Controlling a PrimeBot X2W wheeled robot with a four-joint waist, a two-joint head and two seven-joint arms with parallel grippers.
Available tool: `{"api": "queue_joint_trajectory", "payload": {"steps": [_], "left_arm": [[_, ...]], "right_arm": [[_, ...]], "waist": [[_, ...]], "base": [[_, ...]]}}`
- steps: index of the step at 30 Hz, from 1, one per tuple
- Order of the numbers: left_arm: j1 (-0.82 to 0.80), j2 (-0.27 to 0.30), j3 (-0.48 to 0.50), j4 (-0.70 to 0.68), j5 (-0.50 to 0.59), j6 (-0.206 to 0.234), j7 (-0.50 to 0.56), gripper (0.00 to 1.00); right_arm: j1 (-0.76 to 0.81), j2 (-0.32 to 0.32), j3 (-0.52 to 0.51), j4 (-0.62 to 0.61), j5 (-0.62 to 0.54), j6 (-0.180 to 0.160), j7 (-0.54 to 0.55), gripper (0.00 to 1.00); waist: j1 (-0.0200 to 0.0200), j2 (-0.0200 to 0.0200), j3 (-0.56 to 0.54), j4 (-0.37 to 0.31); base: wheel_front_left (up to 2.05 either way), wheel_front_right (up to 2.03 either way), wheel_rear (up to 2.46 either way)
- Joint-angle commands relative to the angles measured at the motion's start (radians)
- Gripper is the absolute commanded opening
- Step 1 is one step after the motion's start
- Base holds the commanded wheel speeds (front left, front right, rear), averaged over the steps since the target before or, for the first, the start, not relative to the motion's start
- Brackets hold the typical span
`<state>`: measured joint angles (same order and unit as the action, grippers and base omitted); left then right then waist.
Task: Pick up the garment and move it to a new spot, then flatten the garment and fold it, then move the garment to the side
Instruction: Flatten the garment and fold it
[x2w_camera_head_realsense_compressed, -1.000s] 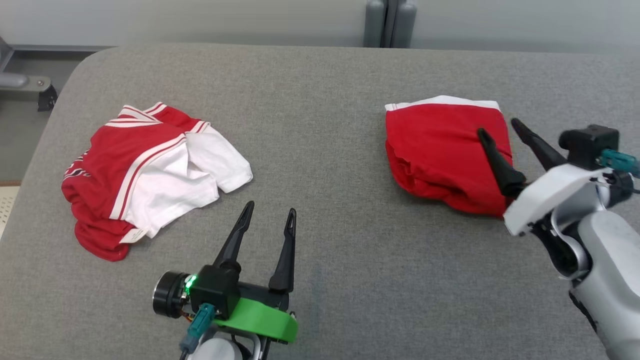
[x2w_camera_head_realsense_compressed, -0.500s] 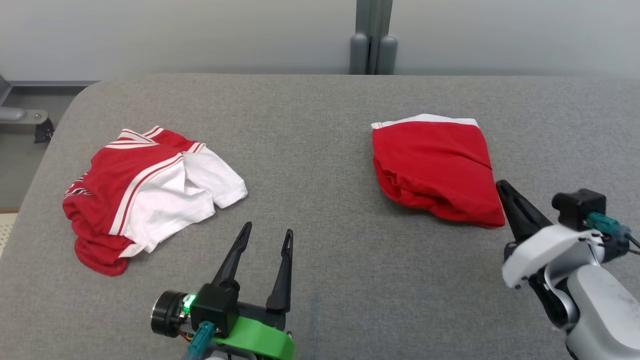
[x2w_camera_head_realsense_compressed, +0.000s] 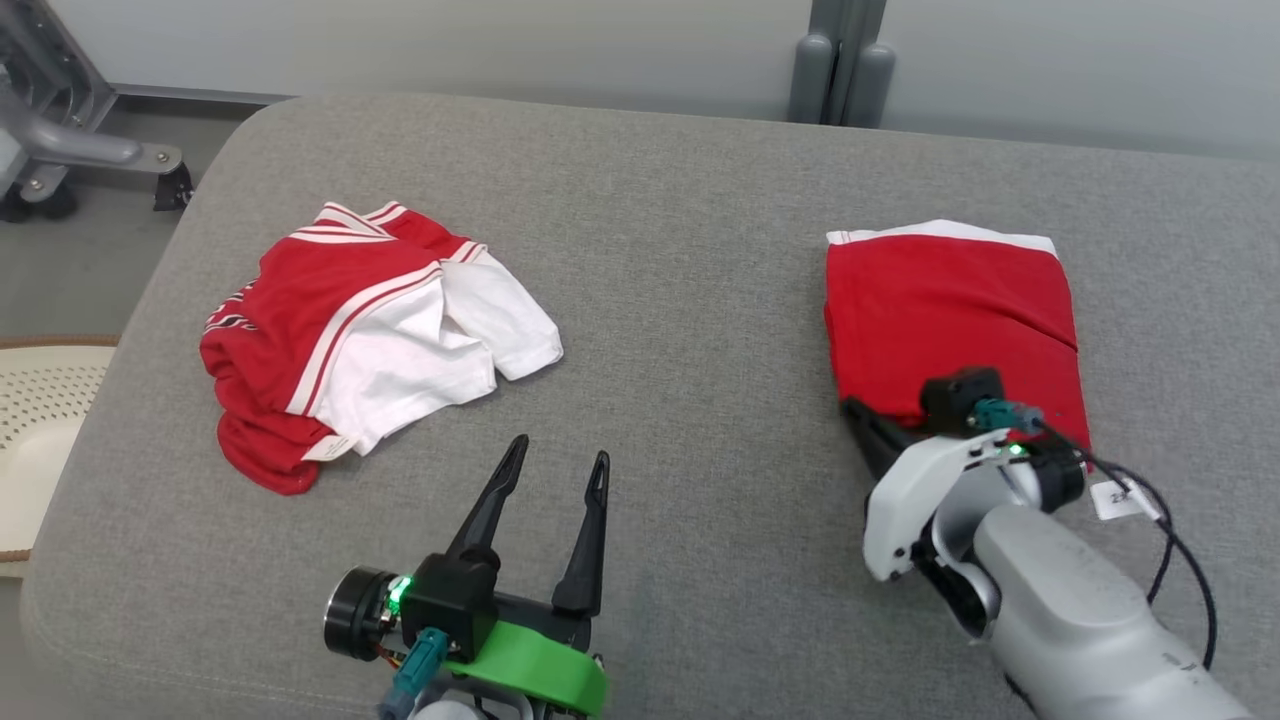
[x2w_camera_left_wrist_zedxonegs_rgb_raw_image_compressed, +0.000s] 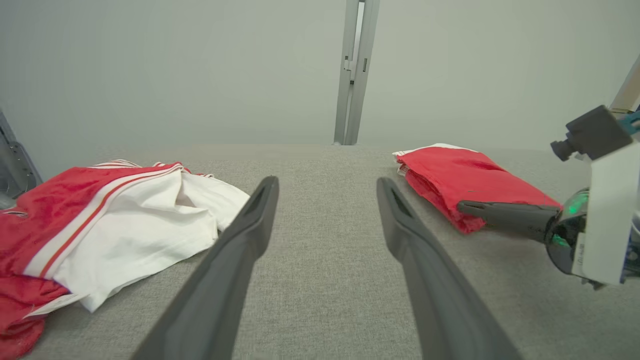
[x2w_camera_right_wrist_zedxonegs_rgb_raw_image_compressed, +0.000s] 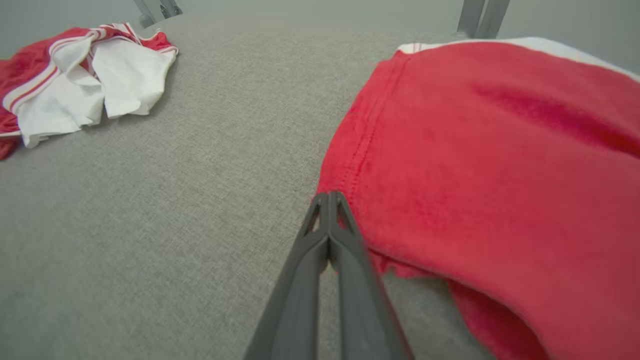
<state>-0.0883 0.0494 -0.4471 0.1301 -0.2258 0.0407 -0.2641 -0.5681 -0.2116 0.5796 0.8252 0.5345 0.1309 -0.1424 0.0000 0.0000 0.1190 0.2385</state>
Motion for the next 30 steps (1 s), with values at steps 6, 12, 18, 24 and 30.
{"api": "queue_joint_trajectory", "payload": {"steps": [6,12,18,24,30], "left_arm": [[0.036,0.002,0.04,-0.004,0.014,0.029,0.0,1.0],[0.093,0.002,0.114,-0.01,0.019,0.038,0.0,1.0],[0.155,0.002,0.193,-0.023,0.011,0.04,0.0,1.0],[0.216,0.002,0.247,-0.016,0.024,0.037,0.0,1.0],[0.262,0.002,0.275,-0.057,0.044,0.015,0.0,1.0]], "right_arm": [[0.072,0.019,0.102,-0.023,0.135,0.0,-0.094,0.0],[0.146,-0.045,0.003,-0.105,0.102,0.0,-0.124,1.0],[0.299,-0.059,-0.226,-0.327,-0.049,0.0,-0.123,1.0],[0.479,-0.001,-0.402,-0.582,-0.181,0.0,-0.123,1.0],[0.608,0.031,-0.442,-0.673,-0.234,0.0,-0.123,1.0]], "waist": [[0.0,0.0,-0.056,-0.026],[0.0,0.0,-0.112,-0.104],[0.0,0.0,-0.151,-0.178],[0.0,0.0,-0.186,-0.219],[0.0,0.0,-0.198,-0.232]], "base": [[0.0,0.0,0.0],[0.0,0.0,0.0],[0.0,0.0,0.0],[0.0,0.0,0.0],[0.0,0.0,0.0]]}}
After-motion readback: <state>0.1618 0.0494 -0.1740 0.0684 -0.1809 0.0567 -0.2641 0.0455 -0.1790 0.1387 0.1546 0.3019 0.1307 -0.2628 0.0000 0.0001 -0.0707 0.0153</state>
